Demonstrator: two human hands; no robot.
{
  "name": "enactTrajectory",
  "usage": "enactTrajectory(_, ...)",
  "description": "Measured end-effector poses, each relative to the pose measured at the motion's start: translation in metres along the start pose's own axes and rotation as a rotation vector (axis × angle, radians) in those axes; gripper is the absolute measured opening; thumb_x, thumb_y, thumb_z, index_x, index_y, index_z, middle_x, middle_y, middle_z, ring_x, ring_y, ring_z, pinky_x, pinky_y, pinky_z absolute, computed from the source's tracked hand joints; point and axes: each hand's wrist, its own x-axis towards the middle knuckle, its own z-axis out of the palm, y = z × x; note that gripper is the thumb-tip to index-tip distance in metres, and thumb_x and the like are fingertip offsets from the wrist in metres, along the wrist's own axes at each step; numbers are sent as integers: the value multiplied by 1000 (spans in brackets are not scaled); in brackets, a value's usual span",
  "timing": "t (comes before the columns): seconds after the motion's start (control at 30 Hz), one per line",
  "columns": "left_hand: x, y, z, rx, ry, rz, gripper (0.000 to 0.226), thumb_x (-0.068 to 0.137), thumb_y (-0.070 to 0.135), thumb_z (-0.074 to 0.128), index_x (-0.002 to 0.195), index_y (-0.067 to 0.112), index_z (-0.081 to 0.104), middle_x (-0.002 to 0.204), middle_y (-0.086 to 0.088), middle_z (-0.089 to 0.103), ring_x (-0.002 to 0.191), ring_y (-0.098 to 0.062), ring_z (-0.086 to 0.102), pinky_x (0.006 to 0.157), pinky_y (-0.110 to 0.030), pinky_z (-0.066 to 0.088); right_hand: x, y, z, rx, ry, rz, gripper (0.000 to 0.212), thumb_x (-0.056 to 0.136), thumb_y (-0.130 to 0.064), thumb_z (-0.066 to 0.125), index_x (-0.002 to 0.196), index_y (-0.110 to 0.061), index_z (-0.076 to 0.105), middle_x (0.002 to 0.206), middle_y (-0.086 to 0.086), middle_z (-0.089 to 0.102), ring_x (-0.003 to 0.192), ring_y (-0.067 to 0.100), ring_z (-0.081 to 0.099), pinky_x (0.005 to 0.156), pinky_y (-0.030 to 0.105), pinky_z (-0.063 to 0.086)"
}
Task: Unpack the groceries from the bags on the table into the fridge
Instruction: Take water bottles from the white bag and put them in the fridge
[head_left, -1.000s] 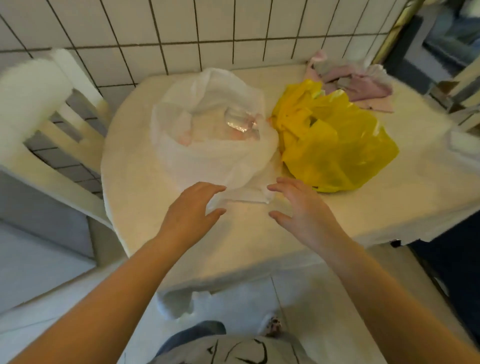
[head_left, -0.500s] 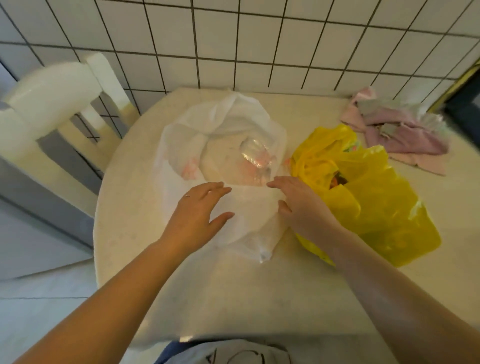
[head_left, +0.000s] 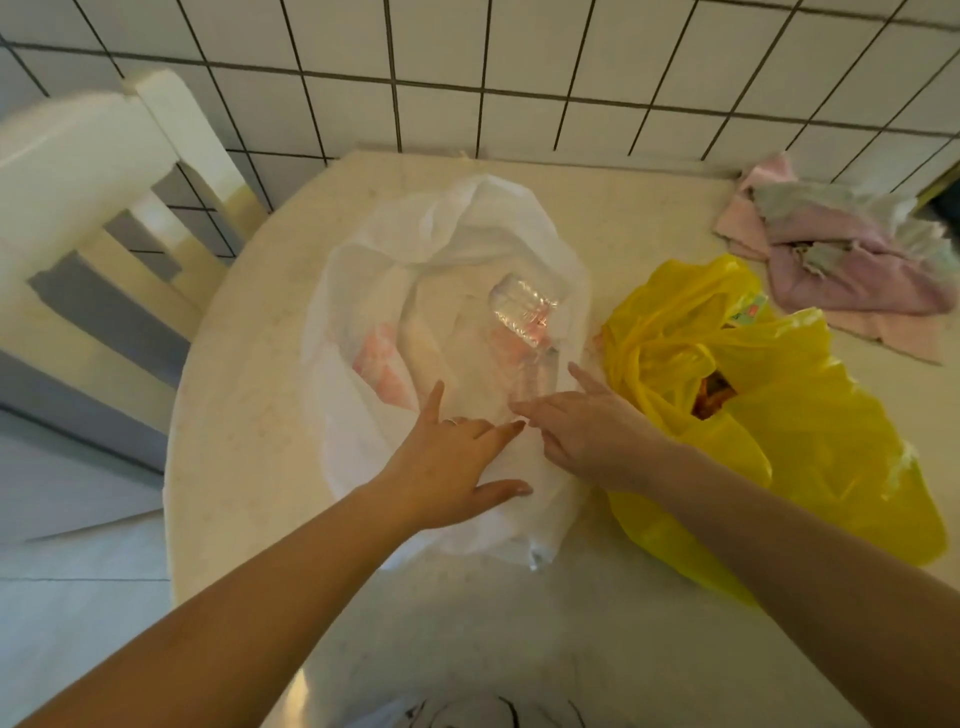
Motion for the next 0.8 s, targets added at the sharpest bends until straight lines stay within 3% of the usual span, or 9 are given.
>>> enactTrajectory(0.1, -7, 13, 5, -28, 4, 100, 68, 91, 63, 16, 148, 28, 21, 141, 3, 47, 126, -17, 46, 115, -44, -11, -9, 2, 2, -25, -44, 34, 45, 99, -34, 23, 143, -29, 32, 124, -3, 62, 118, 12, 53, 118, 41, -1)
enactTrajectory(0.17, -10, 22, 8, -79, 27, 167, 59, 95, 55, 23, 147, 26, 25, 140, 3, 49, 126, -17, 46, 112, -34, -11, -14, 6, 5, -50, -73, 46, 44, 100, -37, 21, 139, -29, 39, 124, -4, 62, 117, 12, 54, 118, 41, 2)
enactTrajectory(0.27, -13, 32, 12, -169, 42, 204, 51, 99, 46, 28, 145, 24, 31, 137, 1, 52, 123, -20, 49, 114, -29, 12, -20, 11, 14, -73, -103, 67, 44, 100, -43, 20, 135, -28, 43, 125, -2, 62, 116, 15, 55, 117, 38, 10)
enactTrajectory(0.33, -16, 36, 16, -206, 70, 201, 49, 100, 42, 28, 145, 23, 32, 136, 1, 51, 120, -21, 50, 104, -30, 34, -22, 13, 21, -76, -130, 103, 49, 99, -48, 23, 142, -26, 32, 129, 1, 59, 118, 18, 53, 115, 36, 16)
enactTrajectory(0.4, -16, 38, 22, -235, 108, 161, 48, 100, 41, 29, 144, 23, 32, 139, 0, 46, 122, -22, 45, 97, -32, 41, -25, 14, 25, -76, -144, 147, 60, 97, -54, 25, 148, -25, 16, 133, 4, 56, 122, 21, 50, 114, 35, 21)
enactTrajectory(0.47, -11, 39, 28, -236, 89, 64, 55, 98, 48, 27, 147, 25, 23, 151, -2, 27, 134, -24, 29, 104, -35, 37, -26, 14, 27, -74, -135, 172, 65, 95, -57, 26, 149, -24, 11, 136, 4, 52, 125, 22, 48, 113, 34, 21)
enactTrajectory(0.57, 0, 41, 32, -204, 21, -51, 74, 91, 63, 25, 150, 23, 5, 158, -4, 4, 144, -23, 6, 114, -39, 21, -24, 11, 27, -94, -120, 137, 58, 96, -55, 28, 145, -25, 26, 137, 0, 52, 125, 20, 46, 113, 36, 20)
enactTrajectory(0.7, 2, 38, 38, -153, -12, -42, 77, 88, 67, 18, 150, 23, 3, 156, 0, 18, 142, -20, 17, 117, -45, 10, -27, 11, 31, -124, -74, 59, 44, 95, -53, 33, 123, -25, 53, 126, 1, 55, 117, 21, 47, 106, 36, 30)
enactTrajectory(0.8, -4, 39, 35, -97, -4, 18, 70, 91, 63, 16, 149, 24, 14, 147, 0, 35, 136, -18, 31, 117, -46, 2, -38, 14, 38, -74, -25, 11, 41, 93, -51, 41, 116, -23, 59, 132, 2, 46, 122, 21, 38, 107, 35, 27)
